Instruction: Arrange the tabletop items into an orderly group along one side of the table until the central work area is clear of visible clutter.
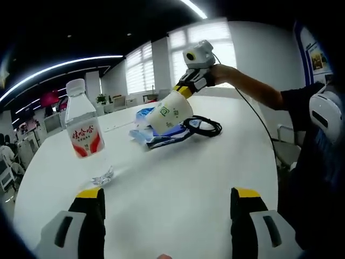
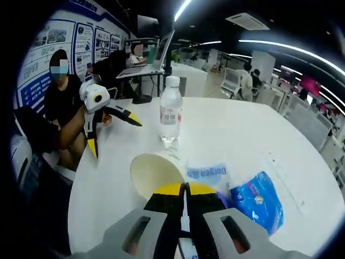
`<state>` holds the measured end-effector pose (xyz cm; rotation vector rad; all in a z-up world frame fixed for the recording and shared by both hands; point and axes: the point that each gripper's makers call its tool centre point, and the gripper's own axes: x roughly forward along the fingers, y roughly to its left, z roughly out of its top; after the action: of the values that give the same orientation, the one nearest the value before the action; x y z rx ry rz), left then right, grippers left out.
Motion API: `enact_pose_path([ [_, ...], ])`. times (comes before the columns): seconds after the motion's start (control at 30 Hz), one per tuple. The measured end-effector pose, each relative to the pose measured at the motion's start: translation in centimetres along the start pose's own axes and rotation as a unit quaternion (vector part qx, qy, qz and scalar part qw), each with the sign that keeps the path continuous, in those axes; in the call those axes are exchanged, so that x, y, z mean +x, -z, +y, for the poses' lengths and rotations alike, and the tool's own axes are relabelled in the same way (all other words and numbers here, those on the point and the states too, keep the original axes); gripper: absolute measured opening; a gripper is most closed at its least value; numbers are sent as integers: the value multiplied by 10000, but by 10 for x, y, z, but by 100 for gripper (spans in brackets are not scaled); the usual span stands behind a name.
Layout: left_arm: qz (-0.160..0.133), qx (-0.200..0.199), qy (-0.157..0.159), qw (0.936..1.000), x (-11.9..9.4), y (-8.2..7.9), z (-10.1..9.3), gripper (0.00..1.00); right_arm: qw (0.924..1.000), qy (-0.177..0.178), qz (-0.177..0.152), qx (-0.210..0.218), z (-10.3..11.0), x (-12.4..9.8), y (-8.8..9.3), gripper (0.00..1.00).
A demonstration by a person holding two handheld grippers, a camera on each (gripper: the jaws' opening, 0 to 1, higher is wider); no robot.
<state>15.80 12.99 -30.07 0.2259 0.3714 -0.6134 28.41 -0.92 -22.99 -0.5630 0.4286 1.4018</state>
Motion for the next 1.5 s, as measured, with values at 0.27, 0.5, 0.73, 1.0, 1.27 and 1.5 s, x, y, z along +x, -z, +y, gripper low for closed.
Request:
enact_pose_path([
  [0.27,-15,38,-25,10000,-3,-3,2,96,9998,-121,175,32,-6,7,-2,0],
  [0.5,-39,69,-47,10000,-4,-5,3,96,9992,-192,341,-10,-7,9,-5,0],
  [0.73,1,50,-40,10000,-3,0,2,96,9980,-295,541,-105,-3,14,-10,0],
  [1.0,-8,53,-37,10000,-3,0,1,96,9960,-389,761,-247,0,17,-15,0],
  [1.27,-39,83,-47,9999,-4,-4,2,96,9933,-462,1024,-265,-4,23,-21,0],
  [1.5,-26,96,-47,9999,-5,-2,0,95,9915,-594,1121,-273,-1,28,-27,0],
])
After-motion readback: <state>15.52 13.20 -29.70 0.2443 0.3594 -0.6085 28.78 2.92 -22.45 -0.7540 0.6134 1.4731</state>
